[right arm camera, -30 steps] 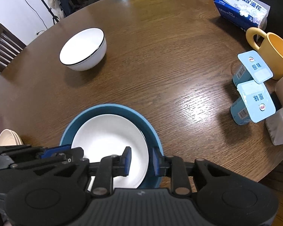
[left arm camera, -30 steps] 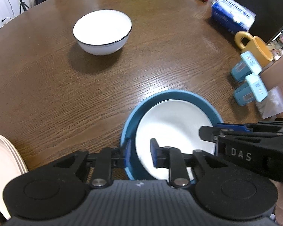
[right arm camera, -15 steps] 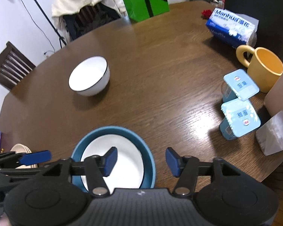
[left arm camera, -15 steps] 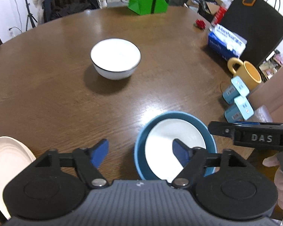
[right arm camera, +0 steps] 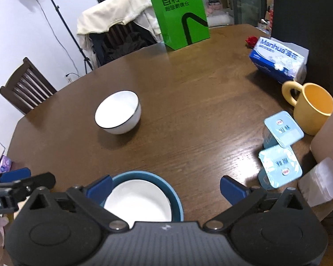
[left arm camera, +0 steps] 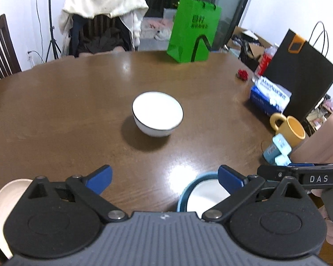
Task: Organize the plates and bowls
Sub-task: 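Raise both grippers and move them toward the remaining white bowl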
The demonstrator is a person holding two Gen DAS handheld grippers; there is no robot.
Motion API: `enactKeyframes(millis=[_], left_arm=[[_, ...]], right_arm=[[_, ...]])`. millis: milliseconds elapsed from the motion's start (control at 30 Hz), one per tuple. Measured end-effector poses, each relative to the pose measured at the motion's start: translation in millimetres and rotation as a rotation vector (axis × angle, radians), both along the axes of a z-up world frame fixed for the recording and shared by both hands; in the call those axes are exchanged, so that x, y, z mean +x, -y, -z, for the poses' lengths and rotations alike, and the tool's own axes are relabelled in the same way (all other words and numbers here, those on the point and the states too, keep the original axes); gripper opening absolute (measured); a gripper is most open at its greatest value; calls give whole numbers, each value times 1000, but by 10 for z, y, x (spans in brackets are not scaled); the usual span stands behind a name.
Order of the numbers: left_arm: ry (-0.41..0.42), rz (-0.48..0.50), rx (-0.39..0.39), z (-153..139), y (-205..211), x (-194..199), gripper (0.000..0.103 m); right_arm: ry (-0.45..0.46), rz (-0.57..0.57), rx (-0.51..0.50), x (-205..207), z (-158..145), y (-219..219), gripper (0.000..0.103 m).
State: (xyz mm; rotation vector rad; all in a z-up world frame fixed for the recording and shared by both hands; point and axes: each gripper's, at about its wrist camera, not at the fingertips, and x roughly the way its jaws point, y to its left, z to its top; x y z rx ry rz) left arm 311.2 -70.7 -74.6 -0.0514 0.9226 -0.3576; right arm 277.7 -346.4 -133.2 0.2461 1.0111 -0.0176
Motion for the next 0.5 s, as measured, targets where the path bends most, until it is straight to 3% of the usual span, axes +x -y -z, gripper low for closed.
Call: enactKeyframes(millis=[500], left_arm=[[51,-114,-9,-122,-187,264,103]], right_arm=[[5,-80,-60,421,-226,-89,103]])
